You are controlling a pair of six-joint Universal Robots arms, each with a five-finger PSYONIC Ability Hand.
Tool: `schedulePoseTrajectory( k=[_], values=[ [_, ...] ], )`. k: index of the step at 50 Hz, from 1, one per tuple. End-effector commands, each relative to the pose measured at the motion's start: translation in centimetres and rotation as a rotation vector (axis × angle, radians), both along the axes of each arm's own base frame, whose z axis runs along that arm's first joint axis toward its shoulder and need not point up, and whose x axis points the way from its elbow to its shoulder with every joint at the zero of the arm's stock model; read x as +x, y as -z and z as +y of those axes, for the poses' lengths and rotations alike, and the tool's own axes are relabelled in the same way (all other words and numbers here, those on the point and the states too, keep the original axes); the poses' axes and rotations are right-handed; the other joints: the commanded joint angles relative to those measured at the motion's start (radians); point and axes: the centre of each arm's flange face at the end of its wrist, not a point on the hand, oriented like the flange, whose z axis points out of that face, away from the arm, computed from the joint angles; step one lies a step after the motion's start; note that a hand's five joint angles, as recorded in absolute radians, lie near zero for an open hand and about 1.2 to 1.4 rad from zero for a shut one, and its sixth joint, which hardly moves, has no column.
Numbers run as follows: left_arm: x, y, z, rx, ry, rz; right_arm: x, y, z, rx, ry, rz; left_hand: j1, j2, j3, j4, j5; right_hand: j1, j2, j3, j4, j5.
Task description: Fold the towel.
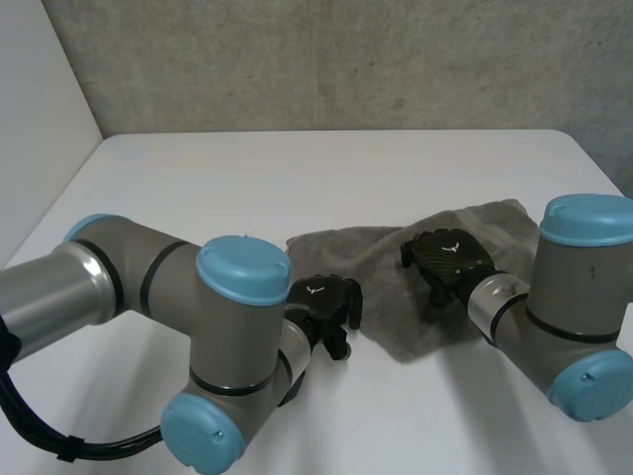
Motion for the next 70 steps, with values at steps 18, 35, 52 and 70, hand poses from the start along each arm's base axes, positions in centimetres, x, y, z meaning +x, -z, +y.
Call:
schedulePoseTrajectory(
  k=[18, 35, 52, 70],
  values=[
    [2.1, -4.3, -0.8, -0.162, 0.142, 0.009, -3.1, -3.9, -2.1, -0.087, -0.034, 0.071, -0.561, -0.576, -0.577, -0.568, -0.739, -0.197, -0.215, -0.204, -0.201, -0.19],
    [-0.7, -2.6, -3.8, -0.391, 0.195, -0.082, -6.3, -2.7, -3.3, -0.083, -0.024, 0.278, -0.854, -0.869, -0.87, -0.861, -1.032, -0.253, -0.271, -0.26, -0.257, -0.245],
    [-1.1, 0.3, -6.0, -0.406, 0.133, -0.161, -6.7, 1.8, -3.6, -0.034, -0.043, 0.363, -0.104, -0.119, -0.12, -0.111, -0.282, 0.561, 0.543, 0.554, 0.557, 0.568],
    [1.7, -13.1, -3.6, -0.639, 0.021, 0.0, -6.4, -11.4, -2.2, -0.42, 0.055, 0.121, 0.287, 0.273, 0.271, 0.28, 0.109, 0.9, 0.882, 0.893, 0.896, 0.907]
  ],
)
